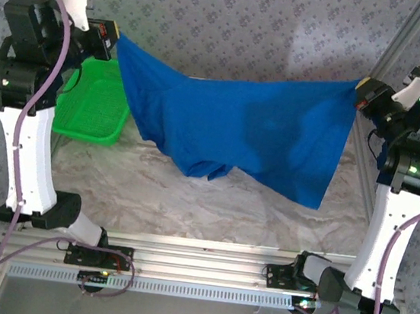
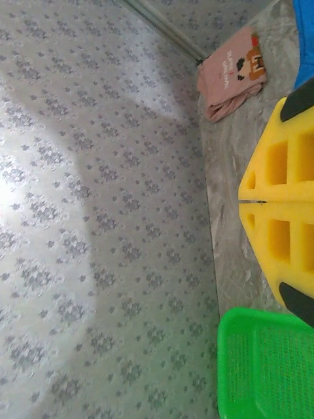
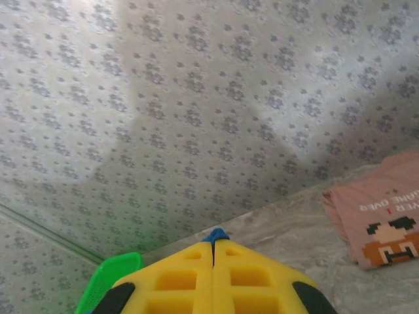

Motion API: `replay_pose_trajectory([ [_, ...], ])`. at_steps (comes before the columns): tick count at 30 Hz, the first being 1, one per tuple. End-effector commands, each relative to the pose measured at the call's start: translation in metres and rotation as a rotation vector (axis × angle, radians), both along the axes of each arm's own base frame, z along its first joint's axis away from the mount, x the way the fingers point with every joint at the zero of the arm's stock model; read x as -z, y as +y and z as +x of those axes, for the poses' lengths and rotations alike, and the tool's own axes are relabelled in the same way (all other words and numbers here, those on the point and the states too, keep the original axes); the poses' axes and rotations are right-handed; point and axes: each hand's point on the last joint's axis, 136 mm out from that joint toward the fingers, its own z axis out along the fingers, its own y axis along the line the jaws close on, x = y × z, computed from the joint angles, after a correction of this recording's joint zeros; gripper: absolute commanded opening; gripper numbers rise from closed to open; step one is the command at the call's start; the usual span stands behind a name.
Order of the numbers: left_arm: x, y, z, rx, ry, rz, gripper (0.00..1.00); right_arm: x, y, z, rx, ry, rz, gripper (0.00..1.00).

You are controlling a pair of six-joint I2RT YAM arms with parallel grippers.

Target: Fold and stack the t-shirts

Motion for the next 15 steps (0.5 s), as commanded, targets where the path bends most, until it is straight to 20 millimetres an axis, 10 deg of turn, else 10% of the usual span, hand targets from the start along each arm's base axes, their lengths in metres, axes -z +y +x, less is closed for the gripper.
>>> replay_pose_trajectory([
  [1,0.005,-0.023,0.013,0.121,0.012,-0.022,0.0,0.027,-0.015,0.013,0.05,0.074,-0.008,0.0],
  [7,0.109,-0.038,0.046,0.101,0.319,-0.003,0.0,0.103,-0.041,0.015,0.158,0.317,-0.071,0.0],
  [15,0.251,-0.075,0.042,0.149,0.646,0.07,0.0,0.2,-0.063,0.008,0.228,0.579,-0.089,0.0],
])
